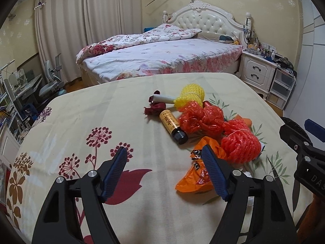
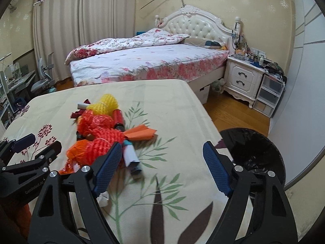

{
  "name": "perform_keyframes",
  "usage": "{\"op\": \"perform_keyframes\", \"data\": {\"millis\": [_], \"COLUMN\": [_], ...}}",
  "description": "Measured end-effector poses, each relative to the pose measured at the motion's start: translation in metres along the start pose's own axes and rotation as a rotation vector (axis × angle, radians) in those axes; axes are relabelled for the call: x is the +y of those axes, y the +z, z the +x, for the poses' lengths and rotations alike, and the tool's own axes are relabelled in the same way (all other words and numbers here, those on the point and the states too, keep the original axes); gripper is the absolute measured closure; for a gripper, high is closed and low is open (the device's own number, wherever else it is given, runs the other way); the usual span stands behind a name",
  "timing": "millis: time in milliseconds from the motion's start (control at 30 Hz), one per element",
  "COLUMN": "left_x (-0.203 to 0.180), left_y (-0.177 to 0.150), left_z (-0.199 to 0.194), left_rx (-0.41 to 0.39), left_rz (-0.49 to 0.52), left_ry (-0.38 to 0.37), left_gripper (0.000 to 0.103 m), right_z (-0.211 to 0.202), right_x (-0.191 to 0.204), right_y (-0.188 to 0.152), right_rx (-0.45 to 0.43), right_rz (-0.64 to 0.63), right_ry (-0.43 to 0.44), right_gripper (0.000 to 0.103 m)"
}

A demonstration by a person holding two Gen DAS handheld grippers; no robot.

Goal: Collect trash
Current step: 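Close the right gripper on the red mesh net while the left gripper approaches the orange wrapper, then lift the red mesh net with the right gripper while the left gripper grasps the orange snack wrapper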

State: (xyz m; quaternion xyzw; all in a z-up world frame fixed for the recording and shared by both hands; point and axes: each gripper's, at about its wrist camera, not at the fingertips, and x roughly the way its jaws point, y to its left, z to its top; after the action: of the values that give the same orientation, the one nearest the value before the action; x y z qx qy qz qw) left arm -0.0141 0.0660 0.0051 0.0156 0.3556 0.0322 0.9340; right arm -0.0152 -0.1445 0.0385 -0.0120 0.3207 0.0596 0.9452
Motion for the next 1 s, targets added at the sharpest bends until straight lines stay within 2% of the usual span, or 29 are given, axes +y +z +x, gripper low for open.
{"op": "perform_keyframes", "data": {"millis": [133, 433, 533, 600, 633, 867, 1000], "left_x": [0.017, 0.044, 0.046, 0.047, 0.047, 0.042, 0.038], "left_y": [-0.002, -0.005, -0.005, -0.004, -0.004, 0.002, 0.008], "left_z": [0.004, 0.012, 0.013, 0.014, 0.014, 0.016, 0.016], "left_rx": [0.016, 0.043, 0.045, 0.046, 0.047, 0.045, 0.034], "left_rz": [-0.026, -0.067, -0.073, -0.074, -0.074, -0.075, -0.067], "left_ry": [0.021, 0.044, 0.038, 0.035, 0.034, 0.023, 0.017], "left_gripper": [0.029, 0.029, 0.029, 0.029, 0.029, 0.029, 0.029], "right_z": [0.009, 0.033, 0.037, 0.037, 0.037, 0.027, 0.023], "right_x": [0.026, 0.048, 0.051, 0.051, 0.052, 0.051, 0.045], "right_y": [0.006, 0.005, 0.005, 0.004, 0.004, 0.007, 0.013], "right_rx": [0.012, 0.084, 0.101, 0.115, 0.119, 0.098, 0.072], "right_rz": [-0.040, -0.062, -0.052, -0.042, -0.043, -0.050, -0.041], "right_ry": [0.041, 0.089, 0.128, 0.170, 0.182, 0.189, 0.178], "right_gripper": [0.024, 0.035, 0.045, 0.060, 0.063, 0.076, 0.076]}}
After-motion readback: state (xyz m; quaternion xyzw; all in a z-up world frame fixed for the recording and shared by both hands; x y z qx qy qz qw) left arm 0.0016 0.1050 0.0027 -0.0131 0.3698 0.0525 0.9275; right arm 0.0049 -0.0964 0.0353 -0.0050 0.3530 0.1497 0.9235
